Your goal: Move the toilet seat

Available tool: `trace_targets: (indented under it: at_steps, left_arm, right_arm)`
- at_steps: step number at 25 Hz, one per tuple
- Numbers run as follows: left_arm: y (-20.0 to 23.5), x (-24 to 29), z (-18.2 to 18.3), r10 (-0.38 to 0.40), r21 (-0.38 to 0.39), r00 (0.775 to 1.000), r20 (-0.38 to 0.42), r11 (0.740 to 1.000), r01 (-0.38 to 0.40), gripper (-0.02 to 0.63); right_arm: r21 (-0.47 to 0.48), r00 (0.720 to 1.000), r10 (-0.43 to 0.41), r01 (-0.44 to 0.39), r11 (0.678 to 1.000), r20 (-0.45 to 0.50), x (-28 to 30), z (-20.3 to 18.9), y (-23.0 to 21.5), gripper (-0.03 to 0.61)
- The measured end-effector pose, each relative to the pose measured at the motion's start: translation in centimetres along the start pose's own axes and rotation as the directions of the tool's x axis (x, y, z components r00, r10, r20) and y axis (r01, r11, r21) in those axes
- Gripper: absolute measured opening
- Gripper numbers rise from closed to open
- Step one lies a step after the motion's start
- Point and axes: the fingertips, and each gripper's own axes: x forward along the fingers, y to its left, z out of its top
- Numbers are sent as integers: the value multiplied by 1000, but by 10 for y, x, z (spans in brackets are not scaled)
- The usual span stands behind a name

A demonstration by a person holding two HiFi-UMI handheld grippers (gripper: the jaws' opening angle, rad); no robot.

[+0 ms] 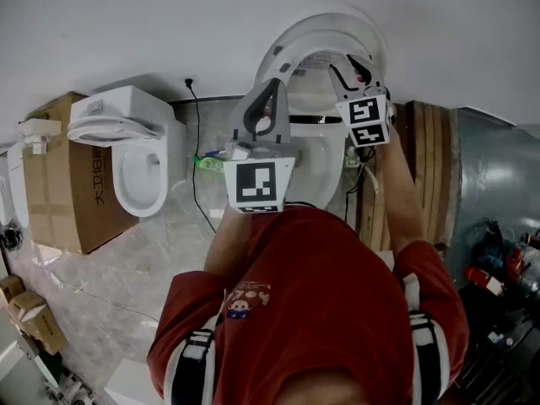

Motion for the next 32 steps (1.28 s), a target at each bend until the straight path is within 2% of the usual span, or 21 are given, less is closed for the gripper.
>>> trace_targets:
  at_steps: [3, 5, 7, 11, 14, 16, 20, 23, 32]
  left_arm:
    - [7, 4, -2, -16, 21, 1000, -18, 1000, 17, 11]
    - [10, 6, -3, -23, 21, 999, -22, 999, 24, 11]
    - [13, 9, -4, -28, 16, 999, -23, 999, 29, 11]
    - [26, 14, -8, -36, 9, 999, -28, 999, 36, 11]
    - [34, 17, -8, -35, 4, 999, -30, 999, 35, 11]
    - [39, 18, -10, -31, 0, 999, -35, 1000, 31, 11]
    - [50, 23, -14, -22, -10, 999, -45, 1000, 22, 11]
    - [58, 25, -14, -13, -29, 999, -33, 999, 12, 11]
    - [56, 30, -23, -46, -31, 997, -66, 999, 44, 11]
  right_arm:
    - [-131, 998, -4, -4, 991, -59, 20, -5, 0, 173]
    - [-238, 994, -18, -8, 971, -104, 33, -10, -2, 190]
    - [-362, 988, -37, -21, 932, -152, 46, -16, -4, 214]
    - [-563, 972, -76, -65, 824, -224, 76, -24, -4, 245]
    - [-640, 959, -96, -102, 761, -268, 93, -32, -6, 255]
    - [-662, 950, -103, -125, 739, -295, 102, -37, -8, 262]
    - [-681, 939, -127, -135, 720, -320, 115, -45, -16, 262]
    - [-671, 937, -130, -132, 730, -325, 118, -44, -16, 262]
    - [-670, 924, -133, -155, 726, -358, 113, -45, -16, 262]
